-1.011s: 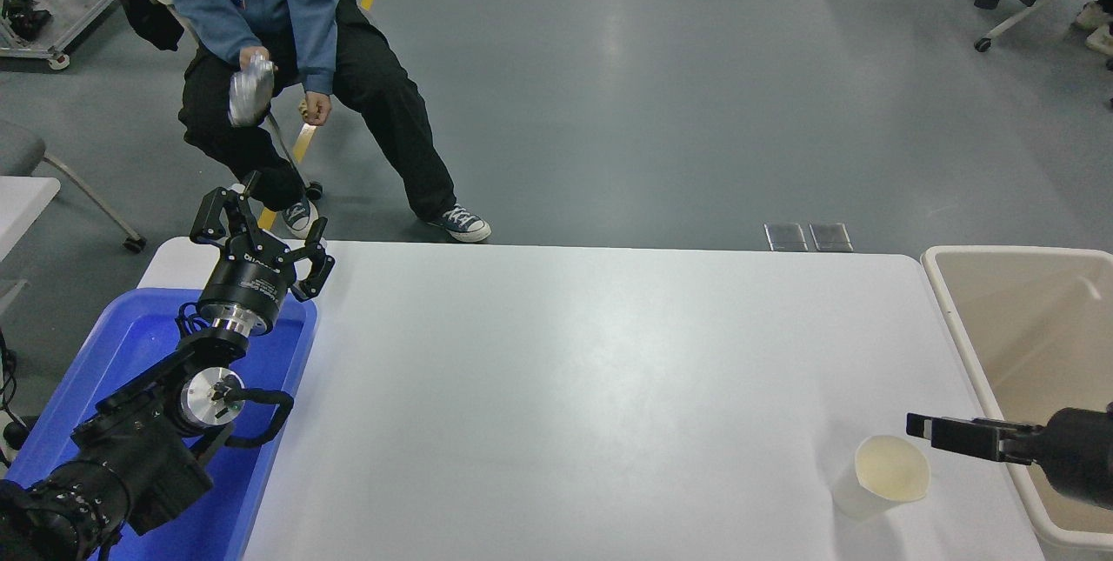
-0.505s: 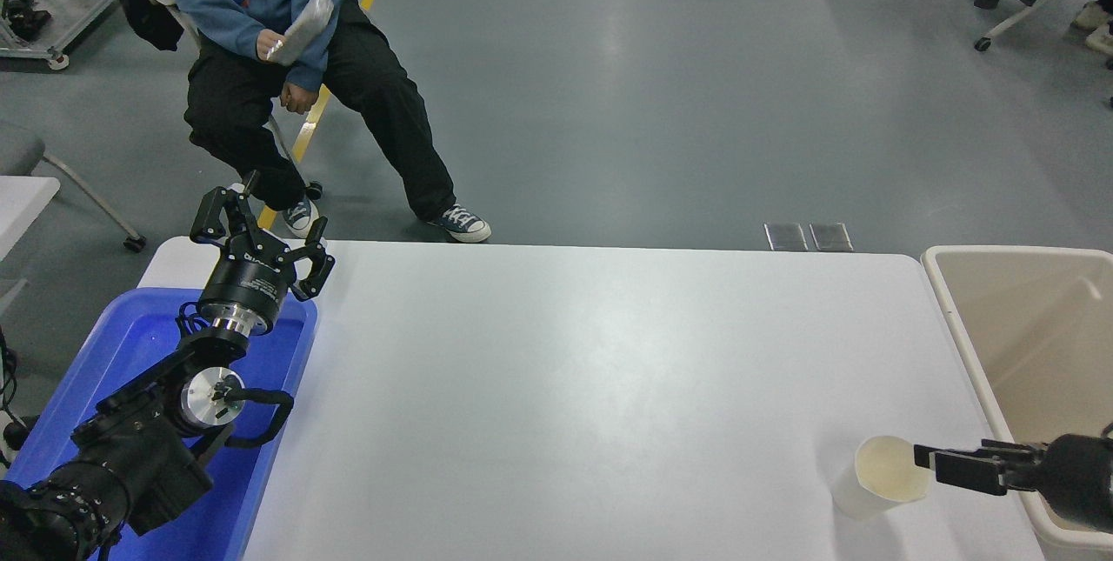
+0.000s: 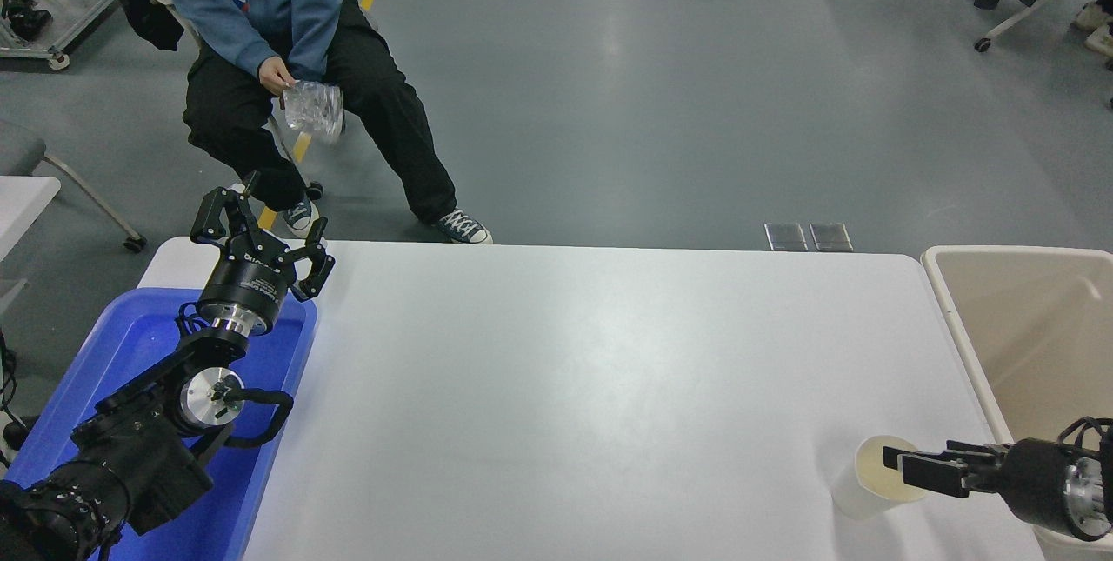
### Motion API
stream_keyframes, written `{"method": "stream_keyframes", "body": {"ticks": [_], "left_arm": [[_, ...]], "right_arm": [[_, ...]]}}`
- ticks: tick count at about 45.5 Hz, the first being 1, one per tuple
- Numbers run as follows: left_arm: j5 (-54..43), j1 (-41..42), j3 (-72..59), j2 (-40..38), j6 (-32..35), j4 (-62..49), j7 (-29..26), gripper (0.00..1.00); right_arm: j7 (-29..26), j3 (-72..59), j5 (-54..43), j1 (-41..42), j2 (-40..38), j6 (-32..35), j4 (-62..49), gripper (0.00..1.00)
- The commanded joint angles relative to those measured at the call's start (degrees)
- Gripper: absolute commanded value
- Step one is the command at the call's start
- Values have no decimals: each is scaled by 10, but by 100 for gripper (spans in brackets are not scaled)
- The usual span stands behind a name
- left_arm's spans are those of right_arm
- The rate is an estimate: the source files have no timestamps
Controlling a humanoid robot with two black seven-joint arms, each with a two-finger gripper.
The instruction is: Dispose of the paper cup in the dustbin
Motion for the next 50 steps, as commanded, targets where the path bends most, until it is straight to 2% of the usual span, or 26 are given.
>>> {"method": "stream_keyframes", "body": {"ticks": [1, 4, 7, 9, 14, 19, 50], "left_arm": [[0, 0, 0, 0, 0, 0, 0, 100], [0, 0, 0, 0, 0, 0, 0, 100], [0, 0, 0, 0, 0, 0, 0, 100], [0, 0, 0, 0, 0, 0, 1, 100], [0, 0, 0, 0, 0, 0, 0, 100], [0, 0, 0, 0, 0, 0, 0, 100], [0, 0, 0, 0, 0, 0, 0, 100]], "right_arm": [[2, -14, 0, 0, 19, -16, -25, 98], [3, -17, 0, 0, 20, -18, -31, 95], [3, -27, 0, 3, 20, -21, -40, 85], [3, -31, 0, 3, 21, -26, -42, 71], [5, -33, -3, 3, 27, -31, -42, 25], [8, -34, -11, 5, 27, -32, -41, 2], [34, -33, -13, 13, -4, -31, -26, 0]]}}
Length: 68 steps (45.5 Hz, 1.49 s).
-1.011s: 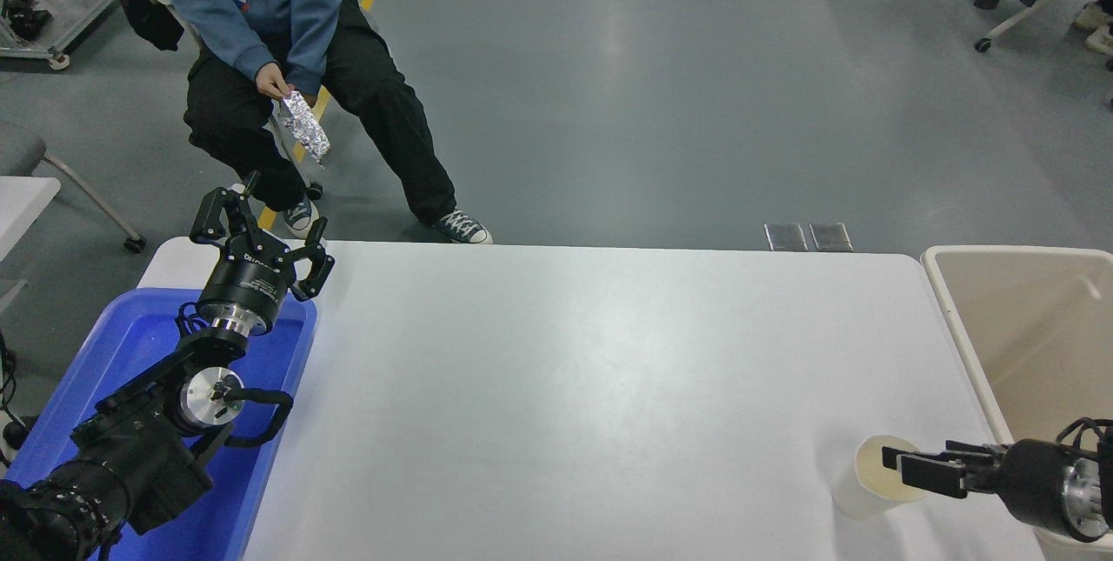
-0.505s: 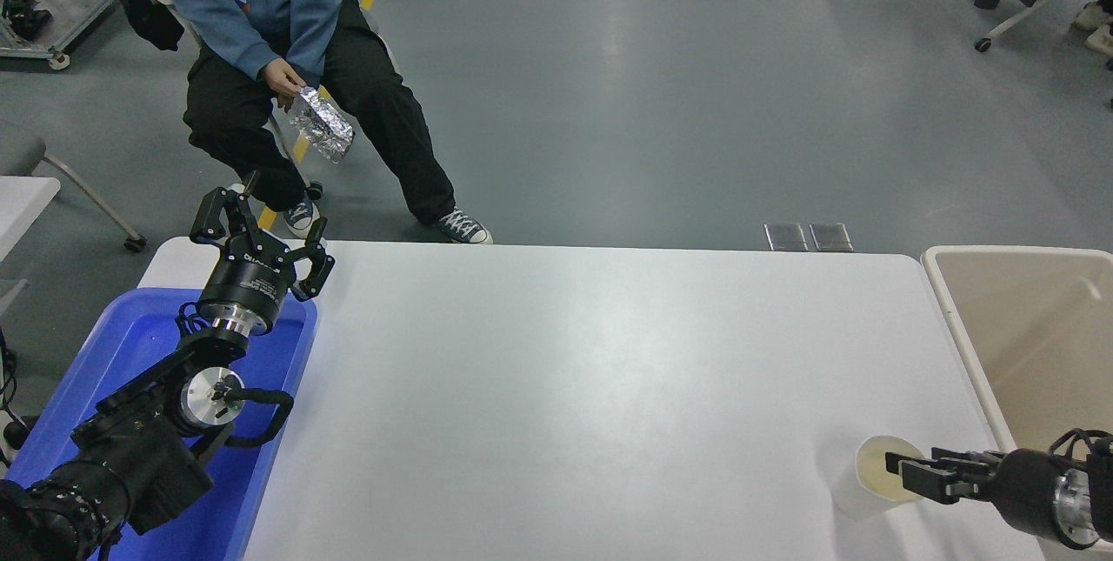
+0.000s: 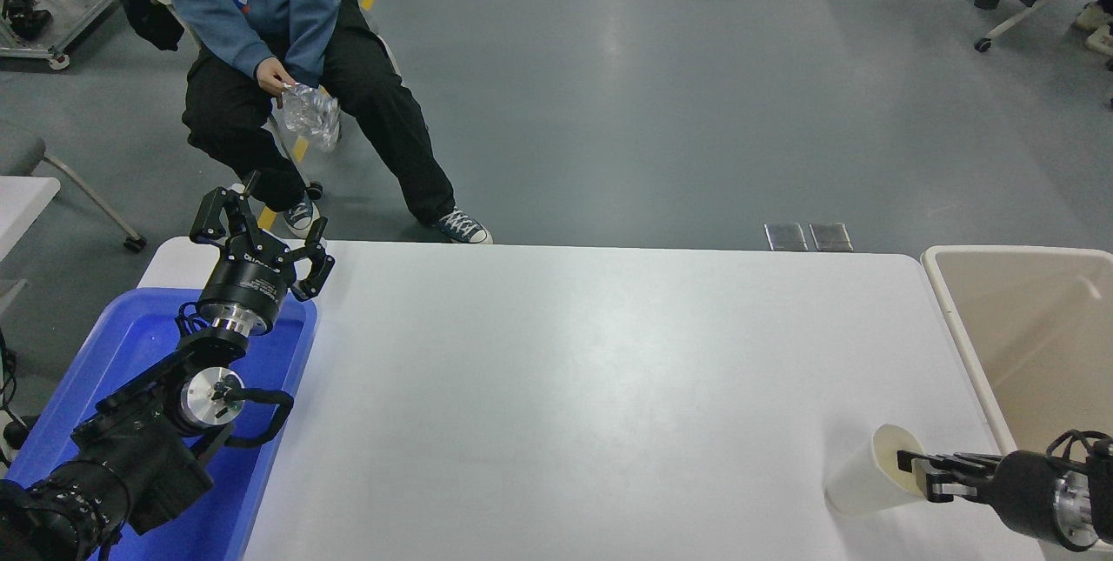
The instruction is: Dispose of the paper cup in the dustbin
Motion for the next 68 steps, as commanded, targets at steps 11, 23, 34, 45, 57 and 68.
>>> {"method": "stream_keyframes", "body": {"ticks": [11, 23, 34, 45, 57, 68], "left_arm": [[0, 0, 0, 0, 0, 0, 0, 100], [0, 0, 0, 0, 0, 0, 0, 100], [0, 0, 0, 0, 0, 0, 0, 100], [0, 0, 0, 0, 0, 0, 0, 100], [0, 0, 0, 0, 0, 0, 0, 100], [0, 0, 0, 0, 0, 0, 0, 100]], "right_arm": [[4, 0, 2, 60, -94, 19, 43, 0], [4, 1, 2, 127, -160, 83, 66, 0], [3, 2, 2, 195, -206, 146, 121, 0], [3, 3, 2, 264, -225, 208, 122, 0], [3, 4, -8, 317, -226, 249, 122, 0], [3, 3, -23, 328, -226, 255, 92, 0]]}}
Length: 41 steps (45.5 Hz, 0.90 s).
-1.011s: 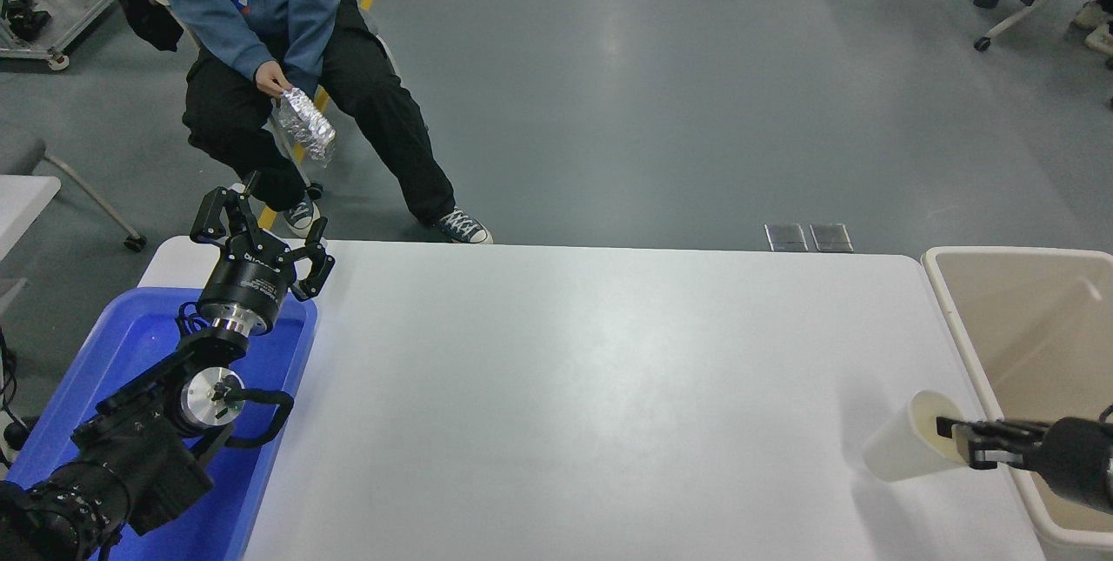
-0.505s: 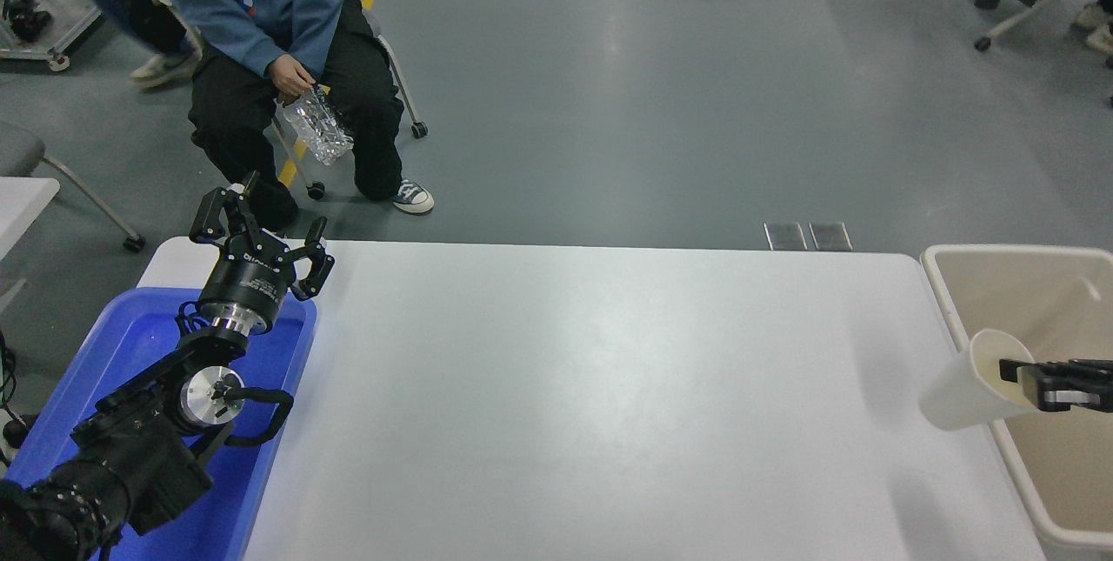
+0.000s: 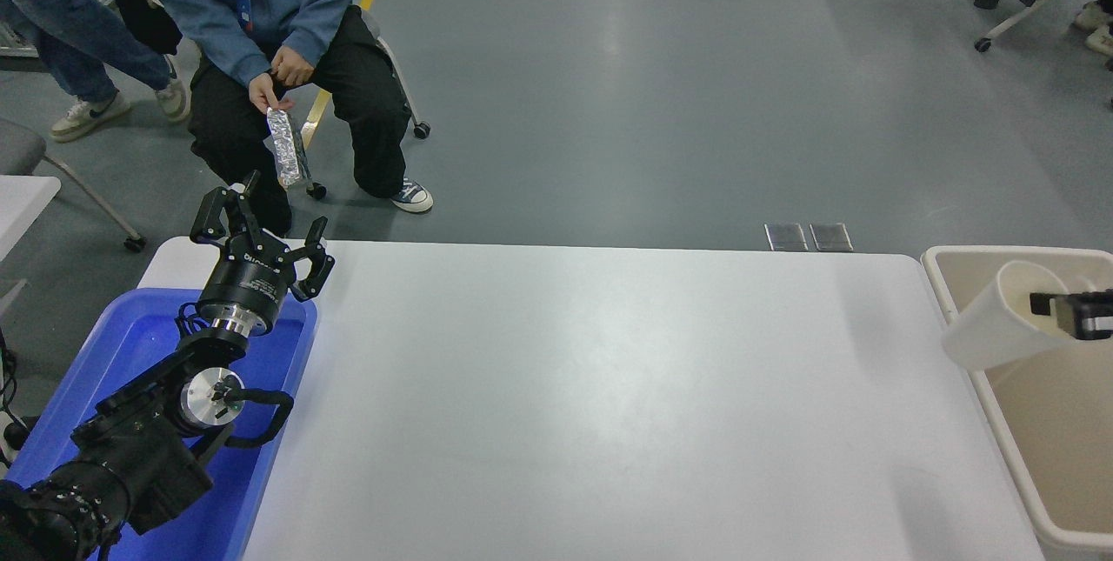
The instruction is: Dispose of the paper cup in the dustbin
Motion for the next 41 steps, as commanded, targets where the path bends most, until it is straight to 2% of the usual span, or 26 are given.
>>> {"method": "stream_keyframes", "body": {"ticks": [1, 20, 35, 41], "left_arm": [[0, 0, 0, 0, 0, 0, 0, 100], [0, 0, 0, 0, 0, 0, 0, 100], [0, 0, 0, 0, 0, 0, 0, 100], [0, 0, 0, 0, 0, 0, 0, 100]], "right_arm": [[0, 0, -10, 19, -2, 15, -26, 0], [0, -3, -2, 2, 12, 9, -147, 0], [15, -2, 51, -44, 83, -22, -292, 0], [21, -1, 72, -86, 139, -48, -372, 0]]}}
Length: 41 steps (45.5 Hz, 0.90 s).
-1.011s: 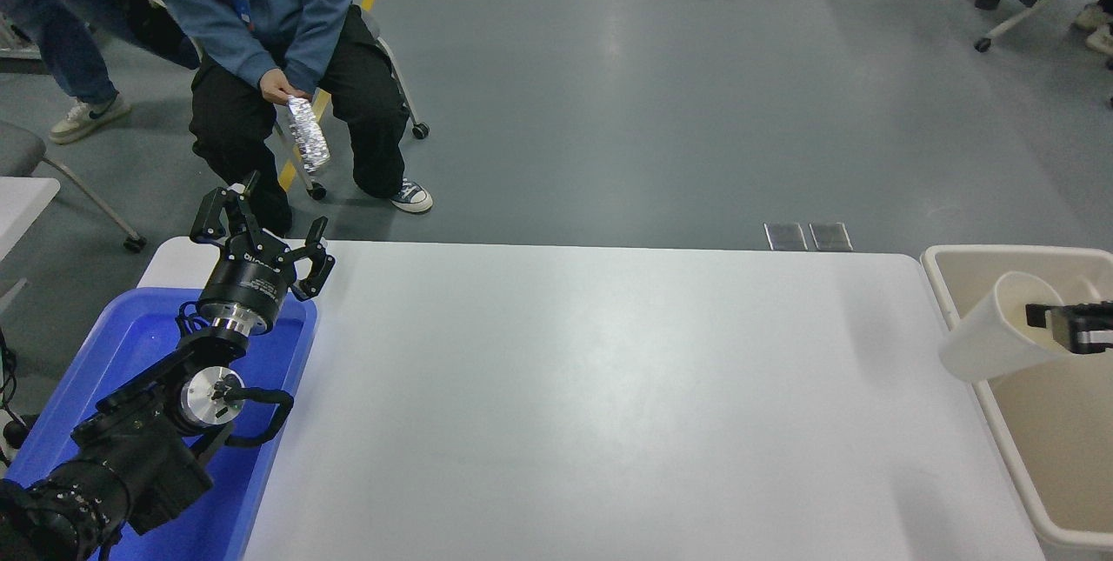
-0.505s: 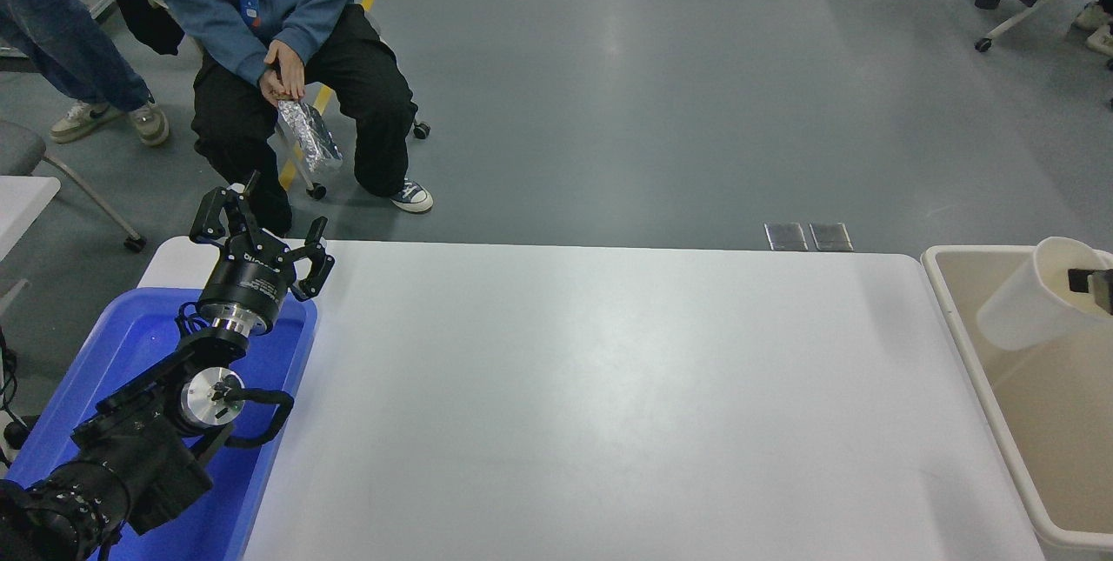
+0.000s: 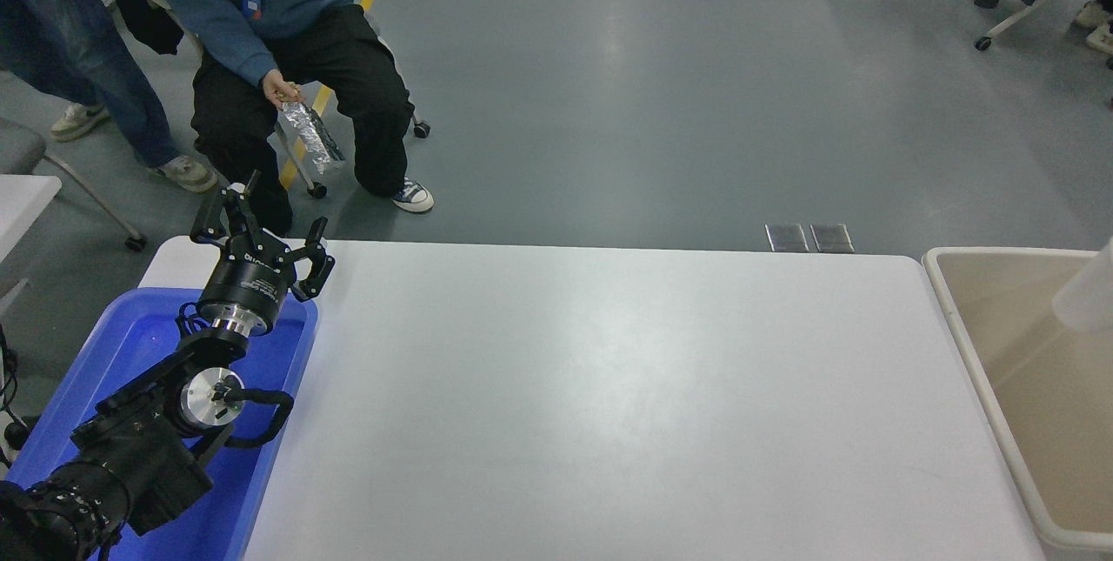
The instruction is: Dispose of the paper cup in the dustbin
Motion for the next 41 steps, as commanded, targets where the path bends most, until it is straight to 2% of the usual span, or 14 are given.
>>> {"method": "stream_keyframes", "body": {"ticks": [1, 17, 24, 35, 41], "left_arm": [[0, 0, 0, 0, 0, 0, 0, 100], [0, 0, 0, 0, 0, 0, 0, 100], [0, 0, 0, 0, 0, 0, 0, 100], [0, 0, 0, 0, 0, 0, 0, 100], [0, 0, -1, 0, 0, 0, 0, 100]], "right_arm": [[12, 1, 41, -64, 75, -39, -132, 0], [27, 2, 117, -147, 194, -98, -293, 0], [27, 0, 145, -174, 235, -101, -356, 0], [38, -2, 191, -189, 339, -99, -508, 0], [37, -3, 220, -191, 363, -98, -540, 0]]}}
